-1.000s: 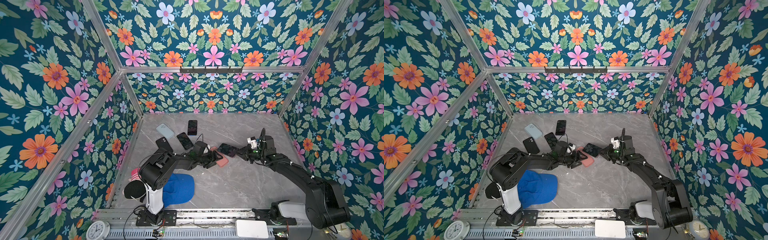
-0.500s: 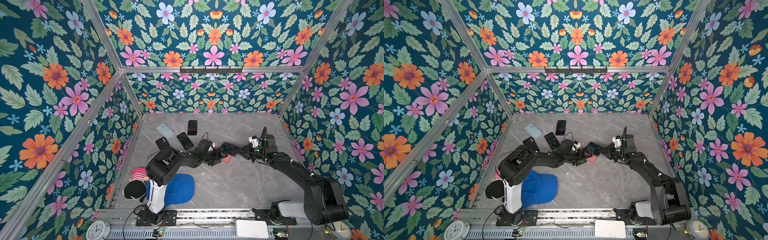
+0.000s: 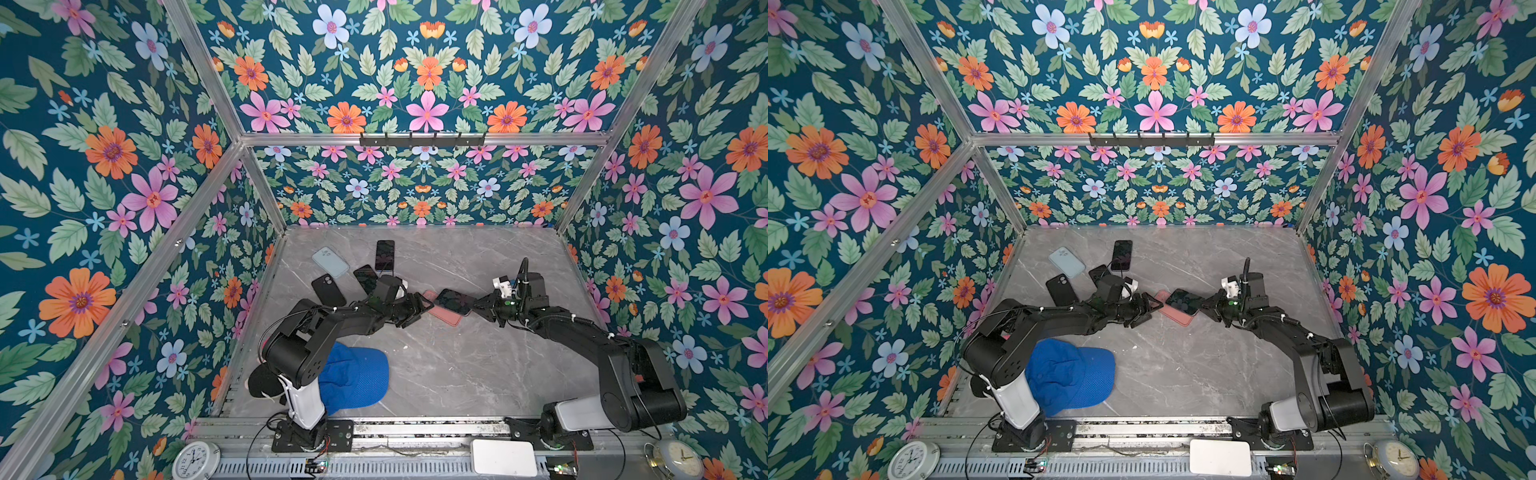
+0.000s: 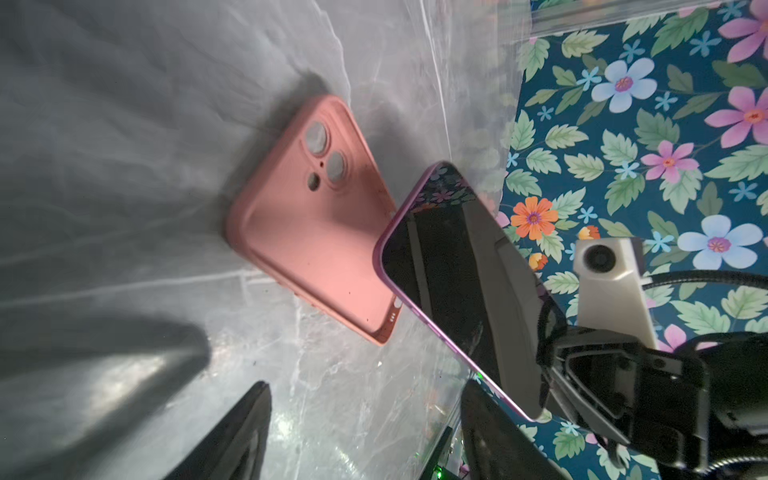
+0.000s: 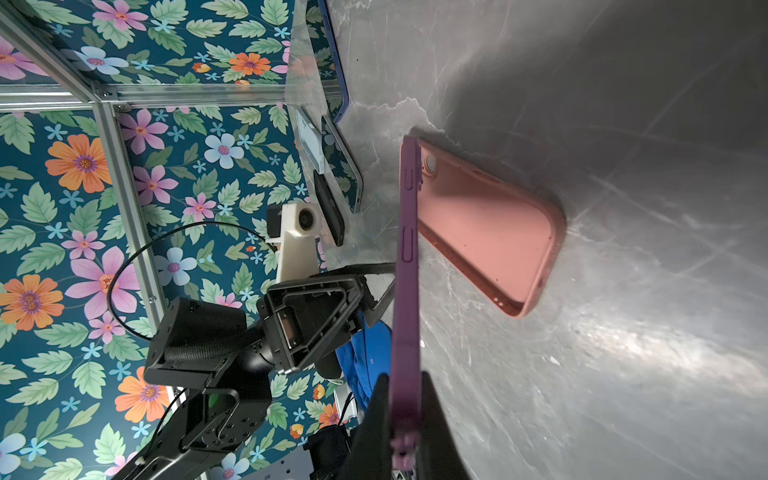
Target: Put the phone into the phone case
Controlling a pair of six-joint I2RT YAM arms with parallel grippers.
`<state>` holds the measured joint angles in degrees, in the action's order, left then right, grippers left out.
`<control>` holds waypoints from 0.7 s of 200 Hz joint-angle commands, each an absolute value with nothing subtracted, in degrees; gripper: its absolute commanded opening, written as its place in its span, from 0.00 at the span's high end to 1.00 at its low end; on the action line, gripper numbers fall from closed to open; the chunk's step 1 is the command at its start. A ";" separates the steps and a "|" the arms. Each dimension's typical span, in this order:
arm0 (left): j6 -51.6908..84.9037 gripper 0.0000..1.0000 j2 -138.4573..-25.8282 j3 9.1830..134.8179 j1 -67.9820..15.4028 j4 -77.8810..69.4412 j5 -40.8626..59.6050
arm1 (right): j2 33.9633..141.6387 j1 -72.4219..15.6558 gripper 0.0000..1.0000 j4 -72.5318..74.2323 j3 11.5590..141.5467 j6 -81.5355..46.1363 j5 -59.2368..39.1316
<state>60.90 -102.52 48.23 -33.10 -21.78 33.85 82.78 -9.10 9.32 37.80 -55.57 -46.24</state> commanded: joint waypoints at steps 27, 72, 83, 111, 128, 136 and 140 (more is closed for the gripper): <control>54.07 0.26 -104.58 53.91 -29.47 -15.49 35.07 | 85.48 -10.47 1.00 18.61 38.31 -58.14 -48.71; 51.97 0.26 -108.72 57.30 -28.13 -14.33 35.03 | 86.52 -11.47 1.00 19.95 37.89 -58.73 -48.31; 51.81 0.26 -109.71 58.10 -28.12 -14.33 35.23 | 86.82 -11.80 1.00 20.23 37.74 -58.71 -48.19; 51.56 0.26 -111.31 59.18 -28.12 -14.59 35.86 | 87.82 -12.23 1.00 21.65 37.10 -59.23 -48.23; 51.58 0.26 -111.86 59.41 -28.12 -15.07 36.13 | 88.31 -12.39 1.00 22.24 36.83 -59.33 -47.85; 51.66 0.26 -112.10 59.40 -28.10 -15.35 36.23 | 88.54 -12.54 1.00 22.41 36.74 -59.24 -47.71; 51.71 0.26 -112.19 59.39 -28.11 -15.51 36.29 | 88.70 -12.48 1.00 22.56 36.66 -59.19 -47.68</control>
